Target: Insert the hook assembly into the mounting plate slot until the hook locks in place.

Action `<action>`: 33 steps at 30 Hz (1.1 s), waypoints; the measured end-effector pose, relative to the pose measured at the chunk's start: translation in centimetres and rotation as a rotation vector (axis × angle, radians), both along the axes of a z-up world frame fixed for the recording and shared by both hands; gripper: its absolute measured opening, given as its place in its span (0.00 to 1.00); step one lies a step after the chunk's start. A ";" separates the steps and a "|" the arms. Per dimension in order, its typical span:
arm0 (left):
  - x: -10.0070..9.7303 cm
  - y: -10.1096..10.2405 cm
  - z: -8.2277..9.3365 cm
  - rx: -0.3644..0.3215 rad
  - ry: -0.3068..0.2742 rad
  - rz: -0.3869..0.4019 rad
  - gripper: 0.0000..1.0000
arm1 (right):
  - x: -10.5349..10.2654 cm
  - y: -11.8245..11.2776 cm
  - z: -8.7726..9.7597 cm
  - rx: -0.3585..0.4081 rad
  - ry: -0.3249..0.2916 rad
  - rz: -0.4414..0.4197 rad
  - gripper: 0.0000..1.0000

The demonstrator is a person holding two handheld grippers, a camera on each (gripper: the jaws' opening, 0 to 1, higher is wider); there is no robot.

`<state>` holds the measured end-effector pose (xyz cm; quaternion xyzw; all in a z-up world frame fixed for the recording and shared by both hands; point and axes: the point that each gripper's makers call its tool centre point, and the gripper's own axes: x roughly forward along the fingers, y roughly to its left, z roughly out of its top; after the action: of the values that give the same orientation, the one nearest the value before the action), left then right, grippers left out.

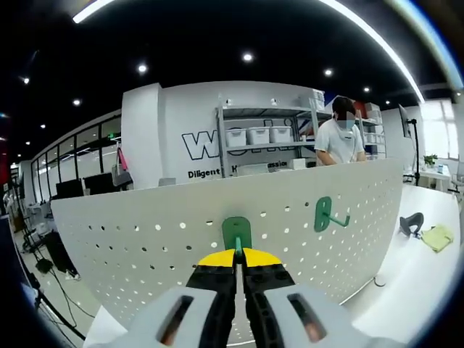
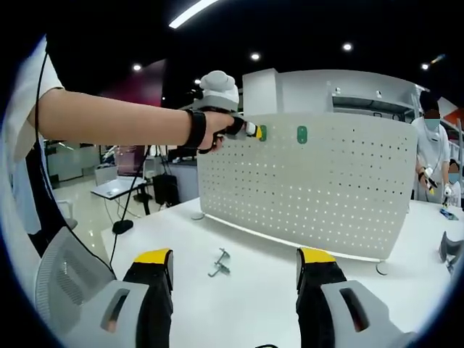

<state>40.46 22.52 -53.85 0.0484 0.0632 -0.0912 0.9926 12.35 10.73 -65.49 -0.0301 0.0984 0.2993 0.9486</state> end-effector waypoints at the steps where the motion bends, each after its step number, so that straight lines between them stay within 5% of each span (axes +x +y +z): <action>1: 0.0 0.0 0.0 -0.012 0.001 0.000 0.02 | 0.1 -0.1 0.1 -0.001 -0.003 0.000 0.70; 33: 0.5 -0.8 0.1 -0.024 0.035 -0.008 0.04 | 0.1 -0.8 -0.4 -0.006 0.010 -0.006 0.67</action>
<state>41.00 21.75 -53.71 0.0353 0.0790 -0.0967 0.9915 12.46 9.92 -65.91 -0.0311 0.1039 0.2965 0.9488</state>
